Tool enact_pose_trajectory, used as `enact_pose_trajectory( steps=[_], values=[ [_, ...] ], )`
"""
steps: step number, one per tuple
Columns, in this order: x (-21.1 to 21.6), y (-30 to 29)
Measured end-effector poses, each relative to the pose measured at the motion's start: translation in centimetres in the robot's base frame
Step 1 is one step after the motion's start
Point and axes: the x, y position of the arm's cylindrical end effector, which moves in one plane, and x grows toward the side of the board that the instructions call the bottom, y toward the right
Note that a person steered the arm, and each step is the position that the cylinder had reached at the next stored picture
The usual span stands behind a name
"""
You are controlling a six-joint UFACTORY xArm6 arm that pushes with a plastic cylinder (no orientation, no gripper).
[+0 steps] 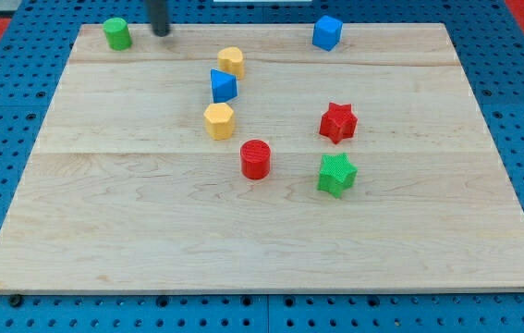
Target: Move the yellow heart diagonal to the top left of the triangle
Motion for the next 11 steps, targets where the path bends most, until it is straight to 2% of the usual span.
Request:
enact_pose_trajectory(
  steps=[1,2,4,5,6,7,8,9,10,11],
  values=[
    [1.4,7.9],
    [4.7,11.9],
    [7.2,8.2],
    [10.0,9.3],
    [10.5,5.8],
    [7.8,6.0],
    [7.6,6.4],
    [7.1,2.9],
    [5.2,2.2],
    [8.2,2.0]
  ],
)
